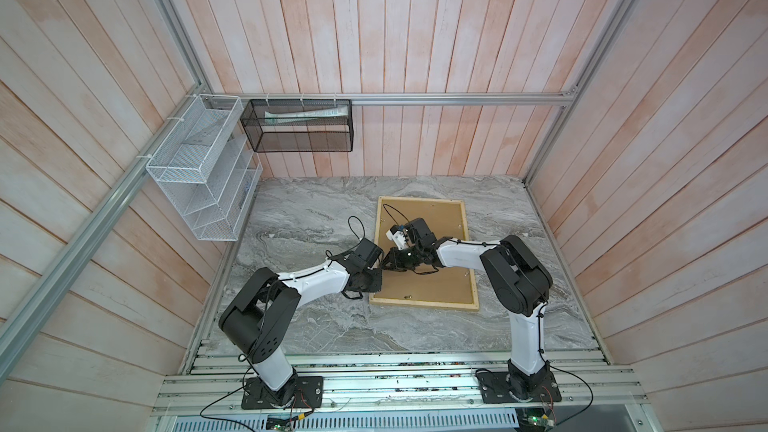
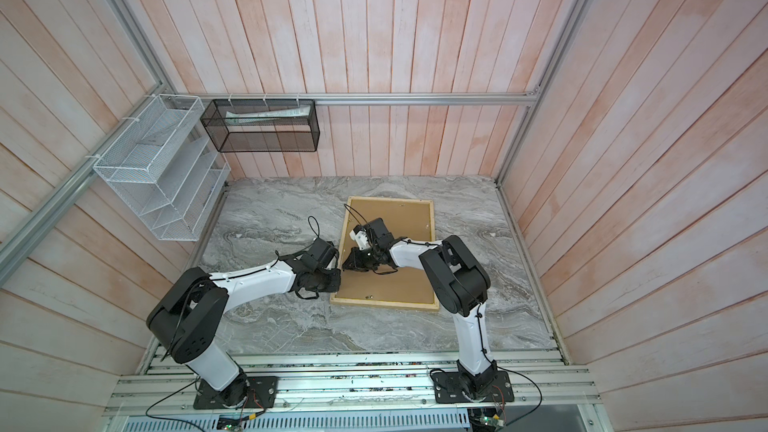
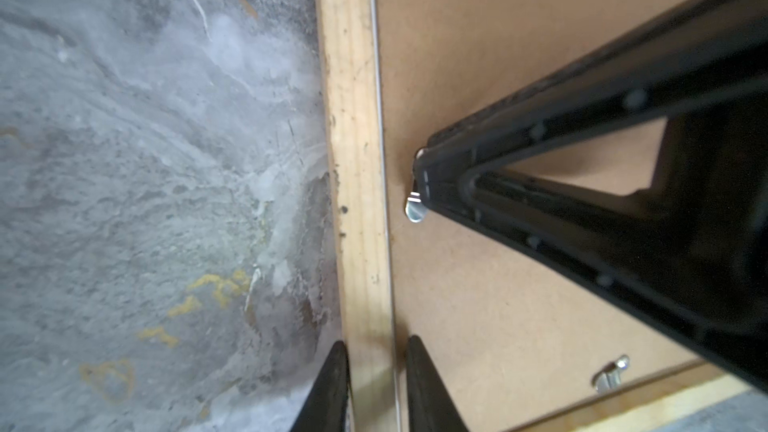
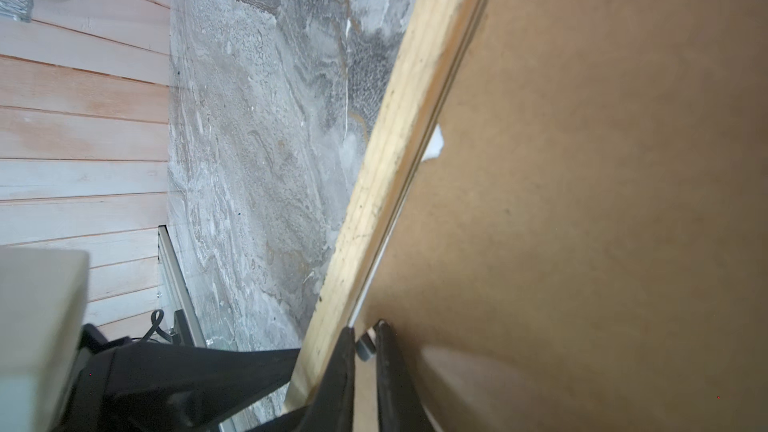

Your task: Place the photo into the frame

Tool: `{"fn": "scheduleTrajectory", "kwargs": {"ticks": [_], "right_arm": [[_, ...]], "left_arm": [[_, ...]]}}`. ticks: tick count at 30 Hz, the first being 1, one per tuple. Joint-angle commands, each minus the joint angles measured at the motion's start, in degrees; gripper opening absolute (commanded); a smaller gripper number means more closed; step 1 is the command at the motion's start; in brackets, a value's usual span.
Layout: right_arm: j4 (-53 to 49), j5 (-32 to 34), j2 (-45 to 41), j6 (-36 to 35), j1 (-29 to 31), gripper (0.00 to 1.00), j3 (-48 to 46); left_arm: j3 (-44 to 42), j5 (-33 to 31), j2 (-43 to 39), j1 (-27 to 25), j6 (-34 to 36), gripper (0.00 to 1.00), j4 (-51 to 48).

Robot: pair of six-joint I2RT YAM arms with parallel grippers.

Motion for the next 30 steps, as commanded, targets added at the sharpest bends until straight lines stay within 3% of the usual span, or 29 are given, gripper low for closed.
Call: {"fn": "scheduleTrajectory", "kwargs": {"ticks": [1, 17, 25, 30], "right_arm": [[-5.3, 2.9, 1.3, 1.1, 0.9, 0.15, -4.0], [-4.0, -3.0, 6.0, 7.6, 2.5, 0.16, -3.2], [3.1, -4.5, 7.3, 15.2, 2.6, 0.17, -4.5], [-2.0, 0.3, 5.3, 11.7, 3.0, 0.14, -3.1]], "left_arm": [[-1.3, -2.2, 1.5, -0.2, -0.6, 0.26, -0.9], [-0.2, -1.3, 3.7, -1.5, -0.9, 0.21, -0.7], [-0.3, -0.9, 3.8, -1.7, -0.6, 0.20, -0.3], [-0.1, -1.5, 3.6, -1.8, -0.3, 0.19, -0.2]]}}
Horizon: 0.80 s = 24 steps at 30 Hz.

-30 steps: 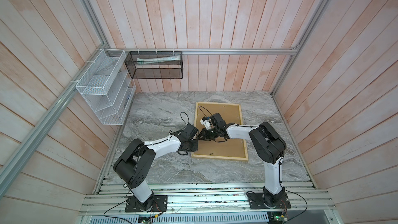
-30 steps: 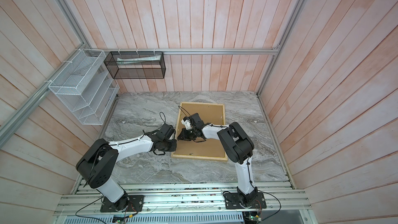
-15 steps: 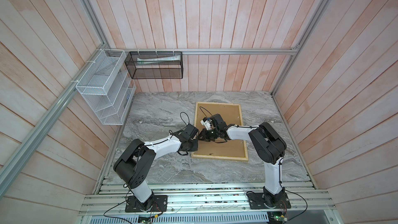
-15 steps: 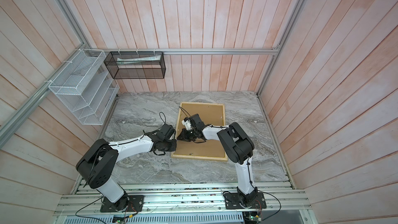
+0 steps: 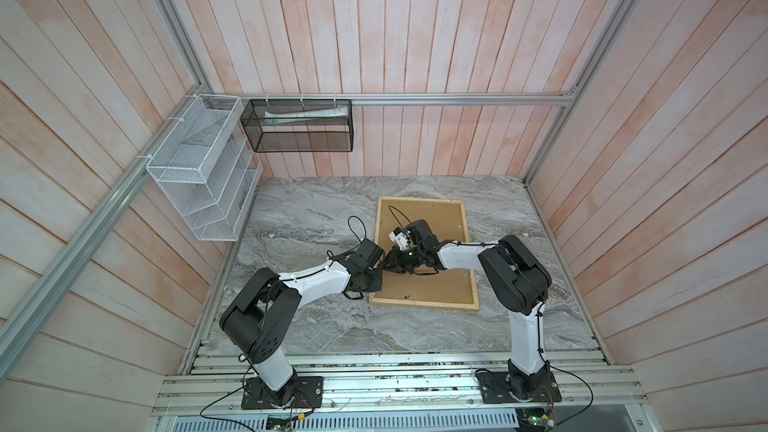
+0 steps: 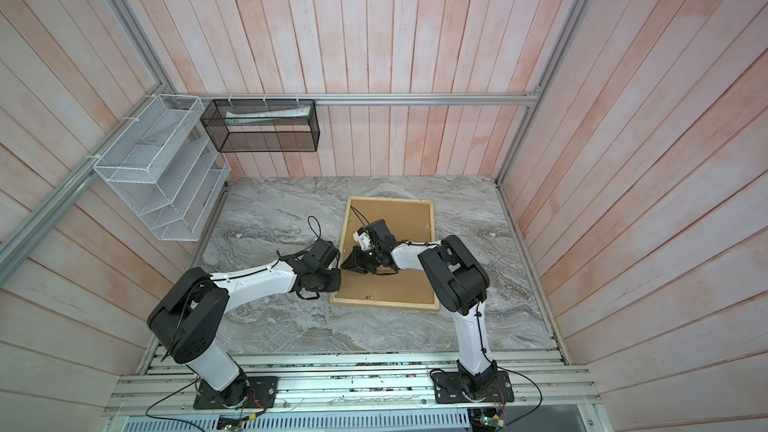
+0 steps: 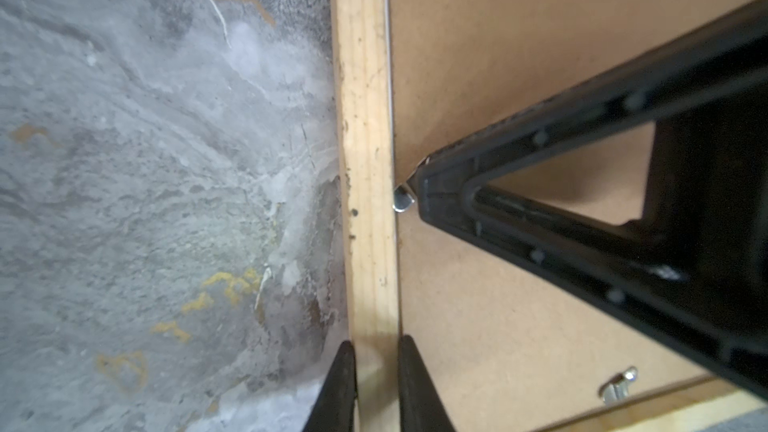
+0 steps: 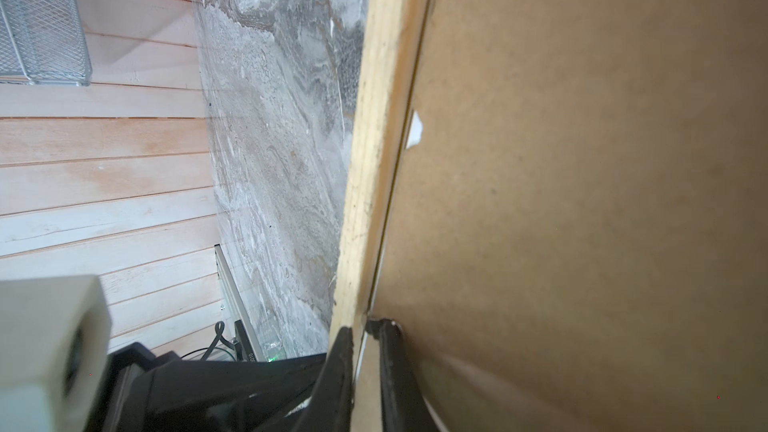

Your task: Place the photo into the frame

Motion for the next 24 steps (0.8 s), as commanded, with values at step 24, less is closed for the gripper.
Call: {"fn": "scheduleTrajectory", "kwargs": {"ticks": [24], "right_arm": [[-28.8, 21.0, 11.1, -12.7, 8.4, 0.07, 11.3]], "left_arm": [[-0.7, 5.8, 5.4, -1.1, -1.2, 0.16, 7.0]]}}
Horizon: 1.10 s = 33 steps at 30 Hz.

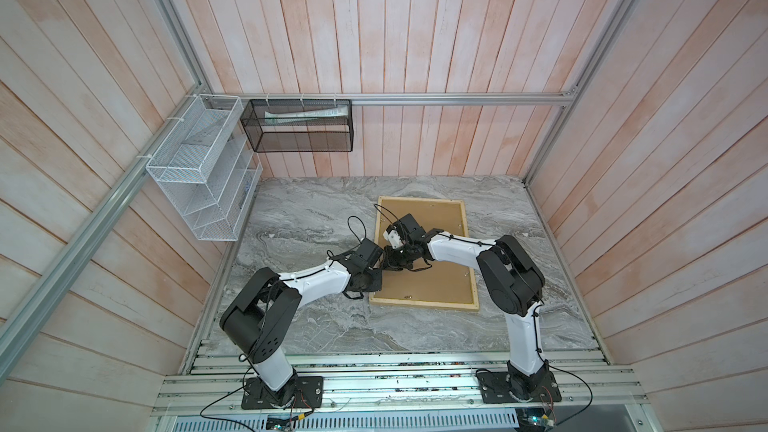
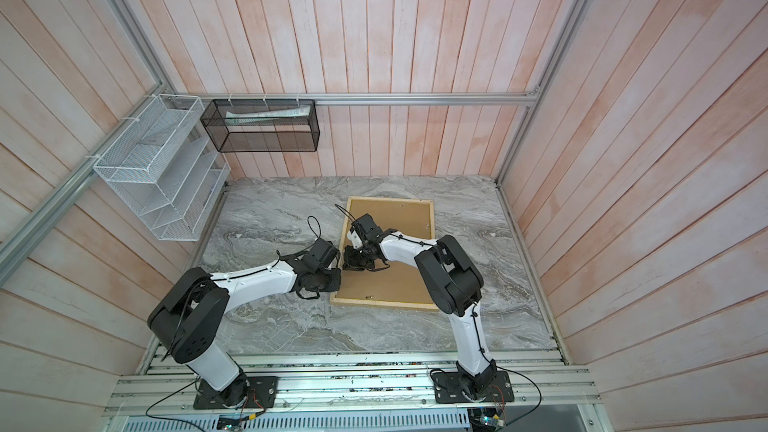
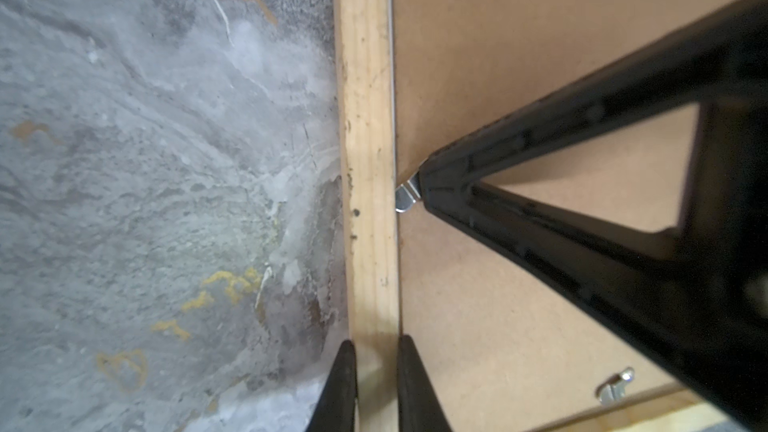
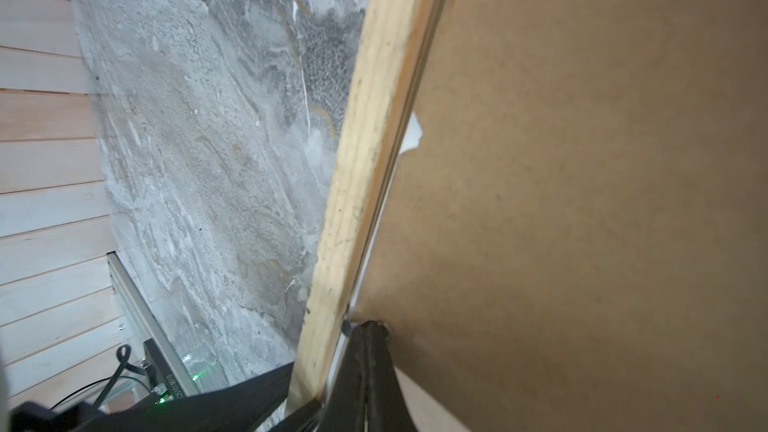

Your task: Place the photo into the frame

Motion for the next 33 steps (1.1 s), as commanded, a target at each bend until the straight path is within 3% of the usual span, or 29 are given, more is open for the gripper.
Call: {"fn": "scheduleTrajectory", "kwargs": {"ticks": [1, 8, 15, 18, 25, 27, 33], "right_arm": [[-5.8, 6.9, 9.8, -2.4, 4.6, 0.08, -1.4], [-5.4, 4.6, 10.1, -3.2, 5.7, 0.17, -1.7], [-9.3, 9.8, 11.0, -2.5, 6.0, 0.16, 0.0], [-7.7, 10.7, 7.6, -2.9, 6.1, 0.17, -2.9], [-3.0, 11.5, -0.9, -6.5, 6.0, 0.27, -7.8], [-1.8, 10.8, -1.8, -6.9, 5.7, 0.25, -7.6], [-3.2, 9.7, 0.0, -6.8, 5.2, 0.06, -4.0]], "left_arm": [[-0.8, 5.3, 5.1, -1.1, -0.3, 0.16, 6.9], [0.1, 4.9, 6.1, -1.1, 0.5, 0.16, 6.9], [-1.4, 3.7, 4.4, -1.3, -3.4, 0.13, 8.2], [-2.9, 3.1, 3.6, -1.6, -6.7, 0.13, 10.3], [-3.7, 0.0, 3.7, -1.8, -7.8, 0.13, 11.4], [-4.2, -0.4, 3.2, -1.8, -8.2, 0.13, 12.0], [-5.0, -1.3, 2.0, -1.8, -8.4, 0.13, 12.5]]}}
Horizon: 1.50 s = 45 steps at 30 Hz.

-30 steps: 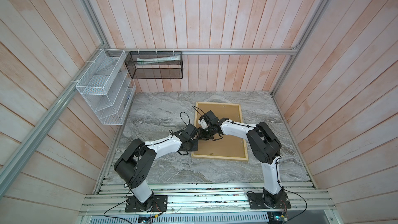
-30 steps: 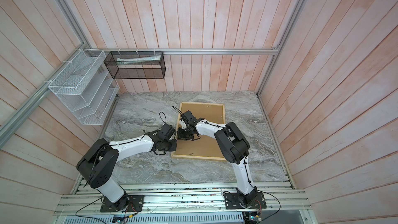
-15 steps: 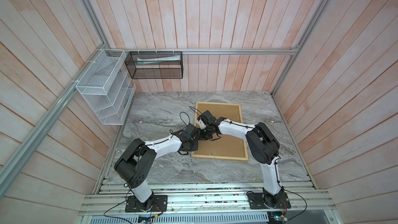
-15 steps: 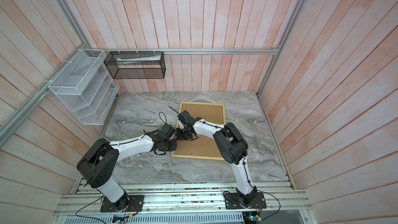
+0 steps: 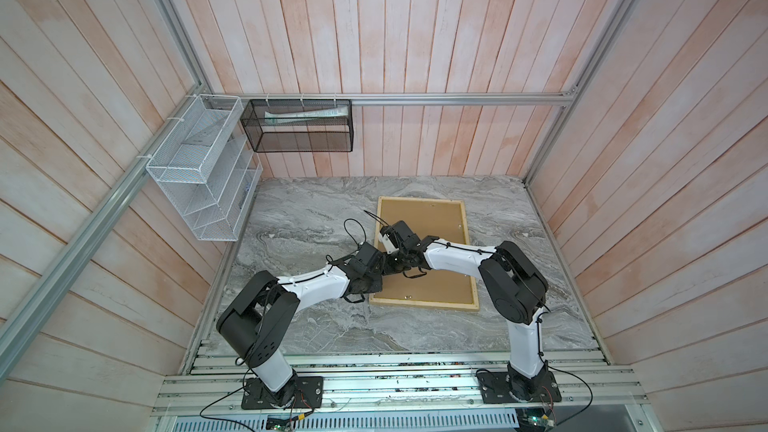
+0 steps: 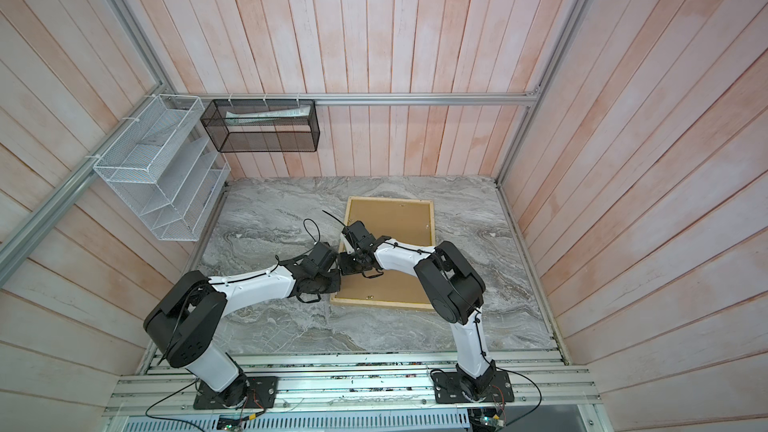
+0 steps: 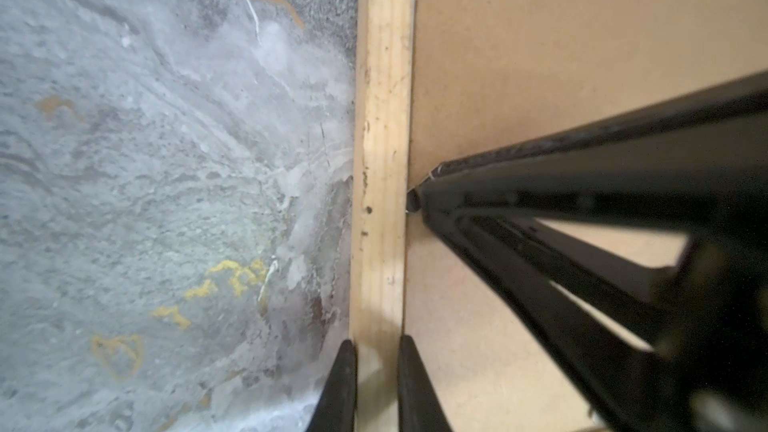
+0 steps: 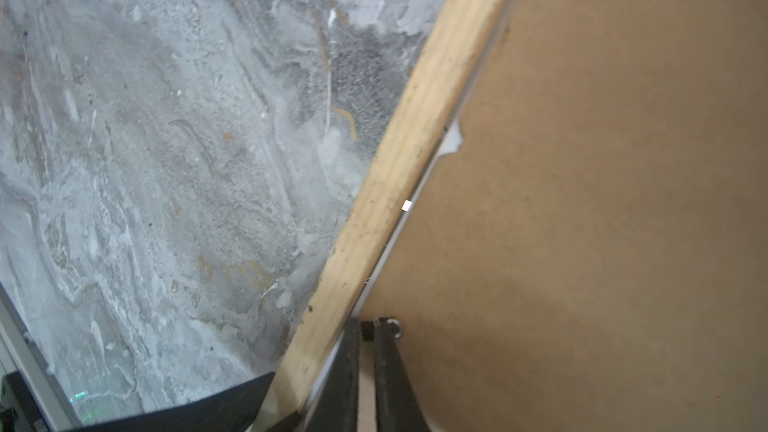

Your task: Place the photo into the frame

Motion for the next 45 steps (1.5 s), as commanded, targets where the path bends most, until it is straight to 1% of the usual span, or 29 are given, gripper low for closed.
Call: {"fn": "scheduleTrajectory", "kwargs": {"ticks": [1, 7, 13, 21, 29, 38, 45], "right_arm": [[-6.9, -1.7, 3.8, -0.3, 1.1, 0.04, -0.1], [-7.0, -2.2, 1.6, 0.2, 1.1, 0.00, -1.1], [-6.8, -3.2, -0.1, 0.6, 1.1, 0.00, -1.5], [-6.5, -2.8, -1.1, 1.1, 1.0, 0.00, -1.8], [-3.2, -1.2, -0.3, 2.2, -2.7, 0.00, -1.8], [-0.1, -4.3, 0.1, 1.7, -5.2, 0.00, -1.4], [0.9, -7.8, -0.7, 1.1, -5.3, 0.00, -1.5]], "left_arm": [[-2.0, 1.5, 3.6, -0.6, -2.9, 0.13, 8.1], [-2.5, 1.7, 3.2, -0.6, -2.9, 0.13, 8.2], [-2.1, 1.8, 3.5, -0.6, -2.7, 0.13, 8.3], [-1.5, 1.6, 3.8, -0.6, -2.3, 0.13, 7.5], [-1.6, 1.6, 3.6, -0.6, -2.3, 0.13, 7.0], [-1.1, 1.6, 3.7, -0.6, -2.0, 0.13, 6.7], [-0.8, 2.0, 4.4, -0.6, -1.9, 0.13, 6.7]]}}
